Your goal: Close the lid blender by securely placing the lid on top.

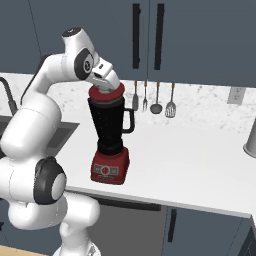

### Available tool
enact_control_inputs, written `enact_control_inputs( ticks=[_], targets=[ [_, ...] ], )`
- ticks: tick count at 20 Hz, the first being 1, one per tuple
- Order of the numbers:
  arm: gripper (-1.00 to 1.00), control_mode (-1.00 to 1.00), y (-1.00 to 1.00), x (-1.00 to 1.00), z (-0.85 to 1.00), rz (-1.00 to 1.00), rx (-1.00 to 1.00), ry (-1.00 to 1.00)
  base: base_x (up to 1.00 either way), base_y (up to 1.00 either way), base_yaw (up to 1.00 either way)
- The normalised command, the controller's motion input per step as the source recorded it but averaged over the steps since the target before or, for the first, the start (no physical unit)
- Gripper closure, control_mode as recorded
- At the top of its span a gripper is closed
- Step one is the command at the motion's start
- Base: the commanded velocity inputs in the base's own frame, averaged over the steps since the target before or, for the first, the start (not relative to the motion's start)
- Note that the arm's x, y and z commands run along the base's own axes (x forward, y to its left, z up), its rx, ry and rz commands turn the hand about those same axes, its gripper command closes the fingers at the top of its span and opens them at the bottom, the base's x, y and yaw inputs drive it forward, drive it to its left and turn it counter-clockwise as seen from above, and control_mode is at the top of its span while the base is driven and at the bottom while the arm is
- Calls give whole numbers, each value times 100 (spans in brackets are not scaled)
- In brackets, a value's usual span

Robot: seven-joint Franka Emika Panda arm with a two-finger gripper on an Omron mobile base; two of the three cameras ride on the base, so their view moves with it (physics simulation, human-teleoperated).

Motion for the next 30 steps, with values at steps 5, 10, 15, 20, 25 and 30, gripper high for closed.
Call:
enact_control_inputs(
  ticks=[5,10,15,20,25,30],
  targets=[
    [100,-100,0,-12,0,0,0,0,0,0,0],
    [100,-100,0,-43,0,0,0,0,0,0,0],
    [100,-100,0,-23,0,0,0,0,0,0,0],
    [100,-100,1,0,-1,0,0,1,0,0,0],
    [100,-100,10,2,-2,0,0,18,0,0,0],
    [100,-100,6,1,-1,0,3,10,0,0,0]
  ],
)
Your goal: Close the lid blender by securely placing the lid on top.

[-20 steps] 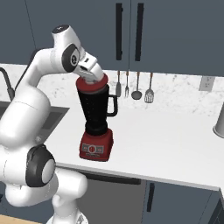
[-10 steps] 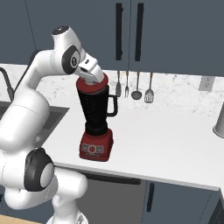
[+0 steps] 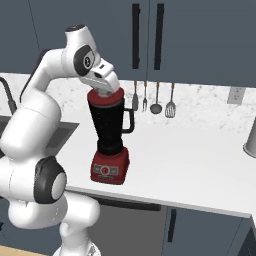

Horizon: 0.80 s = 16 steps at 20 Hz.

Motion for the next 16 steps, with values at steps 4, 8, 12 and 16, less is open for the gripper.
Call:
enact_control_inputs(
  ticks=[4,8,12,16],
  targets=[
    [100,-100,5,-18,-22,0,5,0,0,0,0],
    [100,-100,3,-24,-36,0,11,0,0,0,0],
    [100,-100,0,-17,-36,0,9,-1,0,0,0],
    [100,-100,3,0,-17,0,1,-5,0,0,0]
  ],
)
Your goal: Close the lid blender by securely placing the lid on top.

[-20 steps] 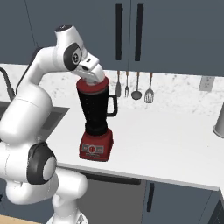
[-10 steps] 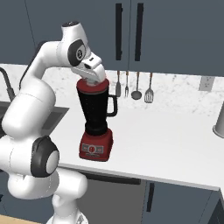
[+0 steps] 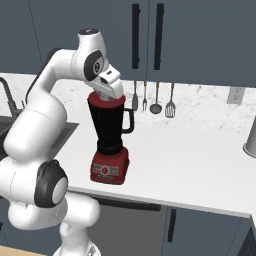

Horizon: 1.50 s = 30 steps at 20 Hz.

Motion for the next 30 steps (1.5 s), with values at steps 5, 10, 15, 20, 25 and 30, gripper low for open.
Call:
enact_control_inputs(
  ticks=[5,10,15,20,25,30],
  targets=[
    [-100,-100,26,0,-5,0,-9,-1,0,0,0],
    [-100,-100,6,-1,12,0,-2,-2,0,0,0],
    [-100,-100,14,-20,33,0,0,-16,0,0,0],
    [-100,-100,20,-73,32,0,0,-37,0,0,0],
    [-100,-100,0,-100,-53,0,0,-48,0,0,0],
    [-100,-100,0,-100,-100,0,-1,-21,0,0,0]
  ],
)
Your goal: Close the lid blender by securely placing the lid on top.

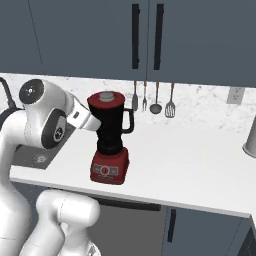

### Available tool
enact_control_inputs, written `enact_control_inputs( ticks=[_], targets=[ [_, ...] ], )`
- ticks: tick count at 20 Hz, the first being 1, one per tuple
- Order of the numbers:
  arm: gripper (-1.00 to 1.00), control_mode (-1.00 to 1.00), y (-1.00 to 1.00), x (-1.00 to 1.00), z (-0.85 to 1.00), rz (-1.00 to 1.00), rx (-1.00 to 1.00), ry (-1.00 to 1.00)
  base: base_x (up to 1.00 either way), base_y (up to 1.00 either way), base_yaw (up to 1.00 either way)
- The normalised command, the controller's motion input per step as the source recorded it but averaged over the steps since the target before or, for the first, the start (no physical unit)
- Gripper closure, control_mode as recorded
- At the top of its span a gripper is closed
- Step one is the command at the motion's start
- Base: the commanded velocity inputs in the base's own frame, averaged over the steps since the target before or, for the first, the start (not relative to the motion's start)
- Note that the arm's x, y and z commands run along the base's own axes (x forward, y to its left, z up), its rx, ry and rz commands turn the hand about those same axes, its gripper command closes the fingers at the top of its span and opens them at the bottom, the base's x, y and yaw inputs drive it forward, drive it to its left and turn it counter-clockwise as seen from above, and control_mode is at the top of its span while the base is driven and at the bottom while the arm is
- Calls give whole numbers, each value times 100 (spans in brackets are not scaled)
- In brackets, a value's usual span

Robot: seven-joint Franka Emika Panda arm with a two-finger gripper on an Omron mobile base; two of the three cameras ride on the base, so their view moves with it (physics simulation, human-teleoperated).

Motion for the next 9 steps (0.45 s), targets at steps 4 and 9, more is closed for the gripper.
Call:
enact_control_inputs(
  ticks=[4,9],
  targets=[
    [-100,-100,-17,-100,-84,0,-6,-17,0,0,0],
    [-100,-100,-39,-85,66,-3,19,-63,0,0,0]
  ],
)
